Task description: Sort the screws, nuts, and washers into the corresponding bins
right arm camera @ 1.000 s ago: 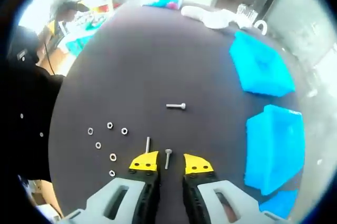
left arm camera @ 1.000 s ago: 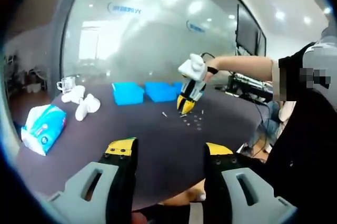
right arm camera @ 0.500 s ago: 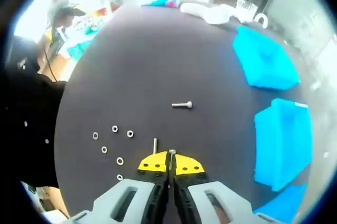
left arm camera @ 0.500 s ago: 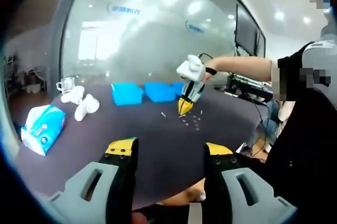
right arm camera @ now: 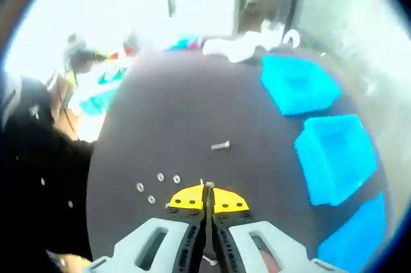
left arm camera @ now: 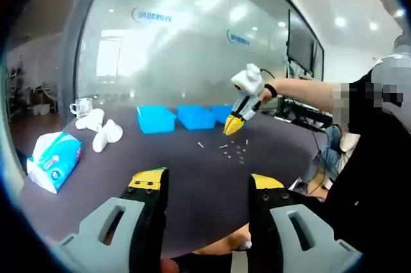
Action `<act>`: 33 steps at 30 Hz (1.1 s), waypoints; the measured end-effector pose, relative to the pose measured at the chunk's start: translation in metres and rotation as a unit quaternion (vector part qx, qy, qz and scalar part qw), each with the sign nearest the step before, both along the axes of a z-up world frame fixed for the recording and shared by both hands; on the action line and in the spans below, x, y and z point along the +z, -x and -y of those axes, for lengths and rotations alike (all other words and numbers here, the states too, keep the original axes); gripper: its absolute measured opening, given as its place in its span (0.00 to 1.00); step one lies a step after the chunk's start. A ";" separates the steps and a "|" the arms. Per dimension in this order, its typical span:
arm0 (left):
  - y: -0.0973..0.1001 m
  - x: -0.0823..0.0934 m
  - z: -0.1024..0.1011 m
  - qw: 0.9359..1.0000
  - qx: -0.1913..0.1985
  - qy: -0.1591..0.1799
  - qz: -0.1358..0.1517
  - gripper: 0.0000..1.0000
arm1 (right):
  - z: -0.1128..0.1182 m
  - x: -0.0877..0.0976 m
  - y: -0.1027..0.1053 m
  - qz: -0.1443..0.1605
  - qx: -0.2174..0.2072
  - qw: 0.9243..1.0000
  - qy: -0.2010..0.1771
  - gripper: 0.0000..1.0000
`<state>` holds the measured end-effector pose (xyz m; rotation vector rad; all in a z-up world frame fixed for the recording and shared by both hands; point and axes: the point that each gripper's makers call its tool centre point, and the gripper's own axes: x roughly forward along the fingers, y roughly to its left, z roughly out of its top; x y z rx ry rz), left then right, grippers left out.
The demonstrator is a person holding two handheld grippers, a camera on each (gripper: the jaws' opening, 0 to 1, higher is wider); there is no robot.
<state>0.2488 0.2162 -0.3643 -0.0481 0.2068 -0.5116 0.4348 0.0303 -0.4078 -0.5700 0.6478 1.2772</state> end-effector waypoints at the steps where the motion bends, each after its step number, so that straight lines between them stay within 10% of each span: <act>1: -0.001 0.001 0.000 1.000 0.000 0.001 0.002 0.48 | 0.002 0.007 0.001 0.007 -0.010 1.000 -0.020 0.00; 8: -0.005 0.007 -0.002 1.000 0.003 0.005 0.013 0.48 | 0.028 0.055 0.000 0.076 -0.090 0.983 -0.141 0.00; 17: -0.010 0.017 0.001 1.000 0.001 -0.005 0.026 0.48 | 0.069 0.108 0.018 0.141 -0.208 0.921 -0.297 0.00; 24: -0.012 0.023 0.004 0.999 0.000 -0.004 0.033 0.48 | 0.092 0.122 0.033 0.198 -0.265 0.878 -0.346 0.00; 33: -0.011 0.026 0.007 0.999 -0.002 -0.007 0.037 0.48 | 0.112 0.129 0.037 0.223 -0.299 0.855 -0.360 0.00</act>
